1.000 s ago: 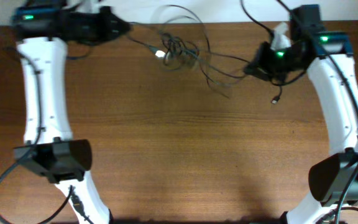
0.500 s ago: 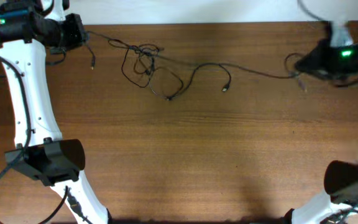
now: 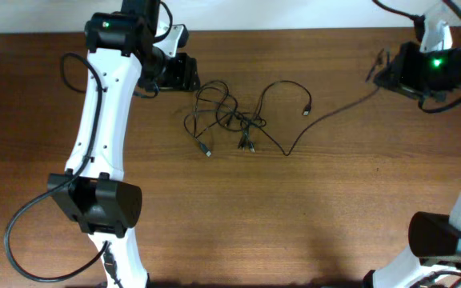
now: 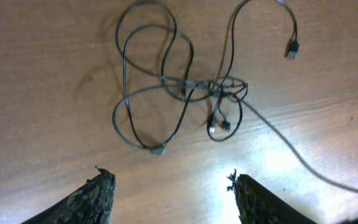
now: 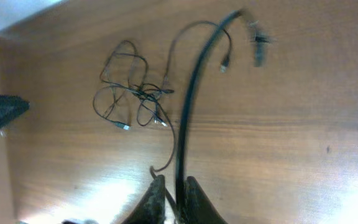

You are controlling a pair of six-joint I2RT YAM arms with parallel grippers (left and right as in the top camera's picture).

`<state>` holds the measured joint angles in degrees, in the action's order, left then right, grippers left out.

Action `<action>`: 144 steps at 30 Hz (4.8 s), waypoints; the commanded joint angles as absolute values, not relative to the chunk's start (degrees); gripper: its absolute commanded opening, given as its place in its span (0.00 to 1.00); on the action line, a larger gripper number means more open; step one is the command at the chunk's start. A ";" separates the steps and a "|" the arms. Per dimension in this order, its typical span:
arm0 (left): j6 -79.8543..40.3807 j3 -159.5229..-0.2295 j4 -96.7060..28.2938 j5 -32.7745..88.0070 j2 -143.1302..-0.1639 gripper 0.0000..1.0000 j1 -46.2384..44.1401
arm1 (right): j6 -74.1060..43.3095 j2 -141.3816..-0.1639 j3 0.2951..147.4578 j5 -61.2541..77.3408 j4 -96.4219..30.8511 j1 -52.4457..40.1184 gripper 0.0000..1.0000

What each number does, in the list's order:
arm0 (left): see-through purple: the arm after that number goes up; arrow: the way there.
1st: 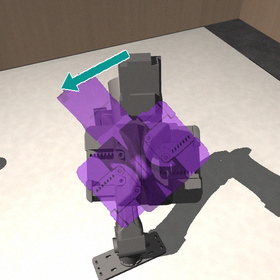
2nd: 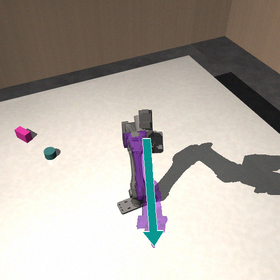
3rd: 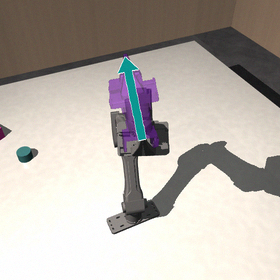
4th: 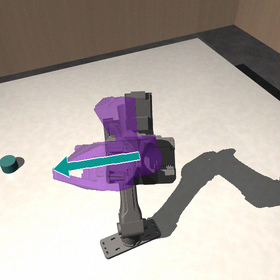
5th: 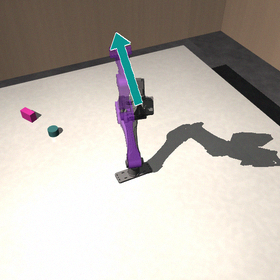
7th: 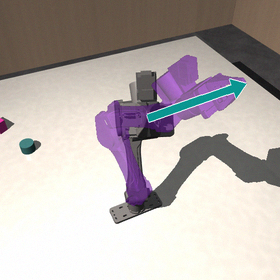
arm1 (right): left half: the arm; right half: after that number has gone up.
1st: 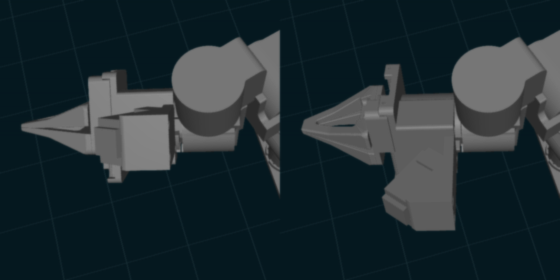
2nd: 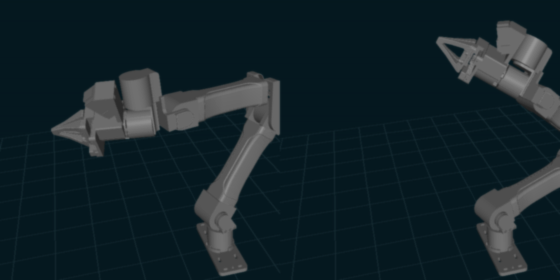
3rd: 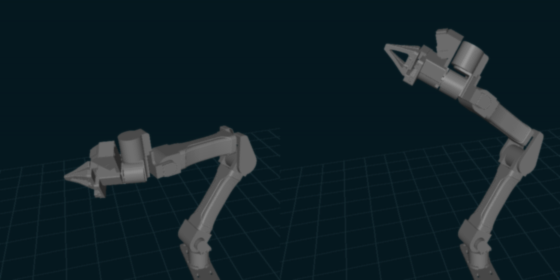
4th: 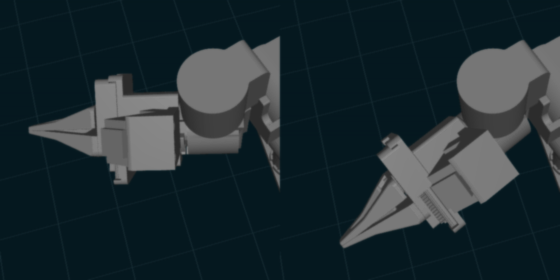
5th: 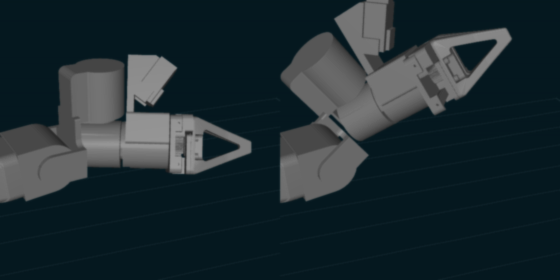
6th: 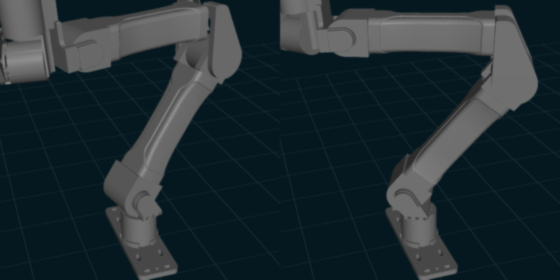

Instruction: Untangle cables

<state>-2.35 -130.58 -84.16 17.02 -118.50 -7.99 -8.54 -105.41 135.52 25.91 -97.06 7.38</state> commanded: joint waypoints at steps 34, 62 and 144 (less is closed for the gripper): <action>-30.04 -108.62 -60.62 4.67 -136.03 0.27 -25.58 | -17.21 -106.56 133.64 0.40 -96.92 7.14 0.99; -13.13 -136.18 -73.58 57.36 -124.25 0.00 -10.57 | -12.43 -123.09 130.76 38.28 -74.96 -14.72 0.22; -1.72 -136.25 -70.08 74.63 -123.66 0.00 -3.40 | -23.22 -130.02 118.17 39.66 -68.97 -14.50 0.09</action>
<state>-0.89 -135.22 -71.00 69.52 -125.89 -6.83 -22.15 -128.99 118.72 44.47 -68.64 -15.53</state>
